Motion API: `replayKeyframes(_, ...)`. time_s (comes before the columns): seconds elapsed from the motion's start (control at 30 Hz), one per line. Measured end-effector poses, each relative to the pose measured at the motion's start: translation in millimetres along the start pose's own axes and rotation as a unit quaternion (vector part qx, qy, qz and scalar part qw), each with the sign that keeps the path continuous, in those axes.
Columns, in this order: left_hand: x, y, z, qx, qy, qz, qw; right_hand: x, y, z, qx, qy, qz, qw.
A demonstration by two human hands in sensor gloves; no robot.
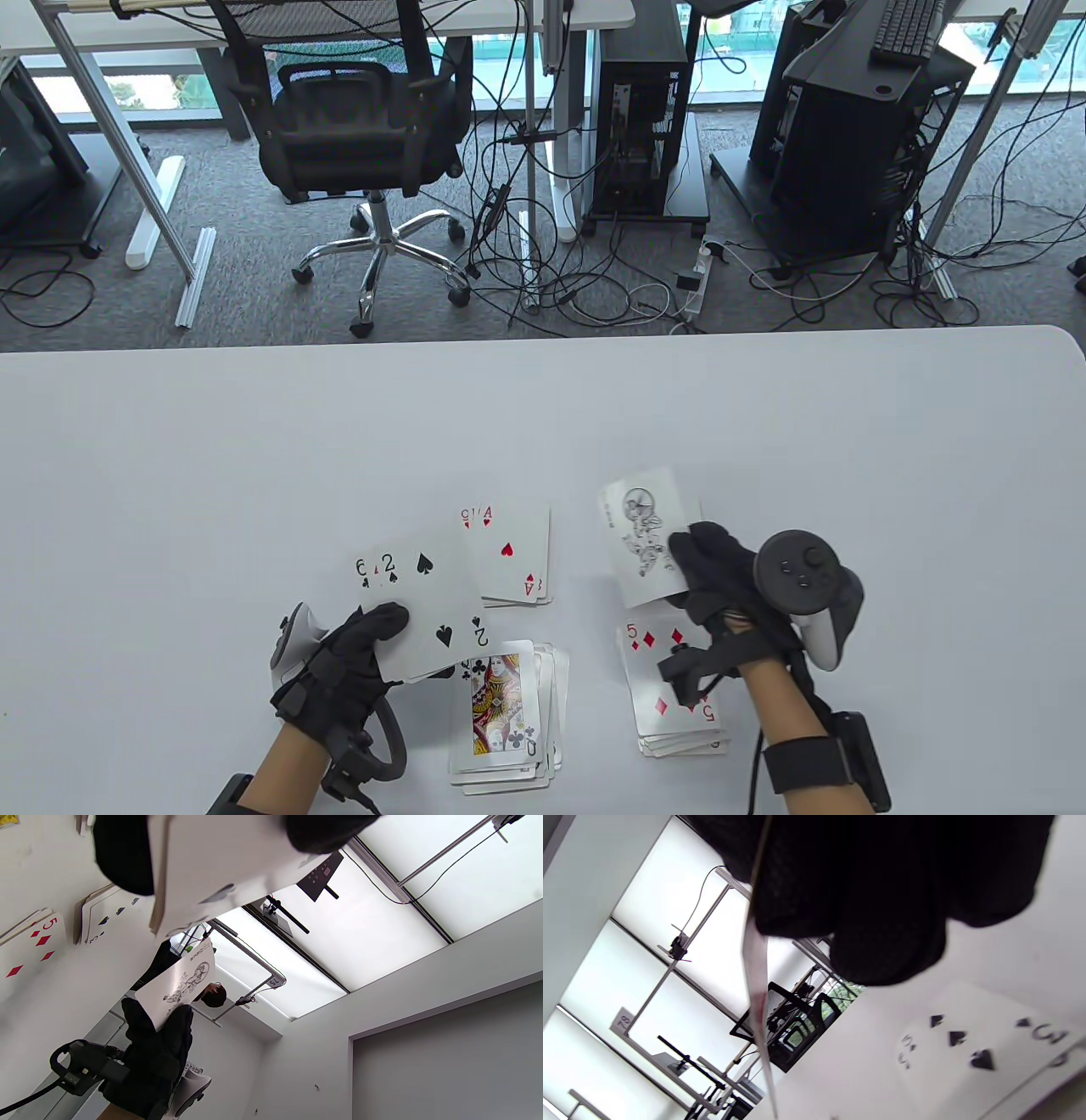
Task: Playing card suit sorting
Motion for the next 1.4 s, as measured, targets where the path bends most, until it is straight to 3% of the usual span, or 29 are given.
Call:
replayKeyframes(0.13, -1, 1, 0, 0.003, 0.001, 0.001, 1.000, -71, -41, 2, -0.015, 0.109, 0.093, 0.990)
replayKeyframes(0.33, -3, 2, 1, 0.008, 0.005, -0.001, 1.000, -133, -56, 15, -0.012, 0.214, 0.206, 0.955)
replayKeyframes(0.53, -5, 4, 1, 0.011, 0.012, -0.001, 1.000, -144, -39, 14, 0.048, 0.266, 0.359, 0.893)
replayKeyframes(0.73, -5, 3, 1, 0.013, 0.013, -0.001, 1.000, -139, -20, 8, 0.086, 0.274, 0.469, 0.835)
replayKeyframes(1.0, -5, 3, 1, 0.008, 0.011, -0.002, 1.000, -129, -11, 9, 0.092, 0.278, 0.555, 0.779)
replayKeyframes(1.1, -4, 3, 1, 0.006, 0.009, -0.002, 1.000, -121, -13, 8, 0.088, 0.288, 0.543, 0.784)
replayKeyframes(1.23, -4, 3, 0, 0.004, 0.010, -0.002, 1.000, -82, -2, 3, 0.078, 0.217, 0.484, 0.844)
replayKeyframes(1.4, -5, 2, 0, 0.003, 0.013, -0.002, 1.000, 4, 39, 7, 0.075, 0.027, 0.389, 0.918)
Point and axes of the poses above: the tracker on the back of each hand, its own x axis roughly to the thumb side, its own z axis roughly from the fingertips to the wrist, y = z × x, the point moved 3 cm from there along -z, roughly from the wrist to the fingertips, and after that the axes turned 1 degree about -z, right-handed, at the moved point
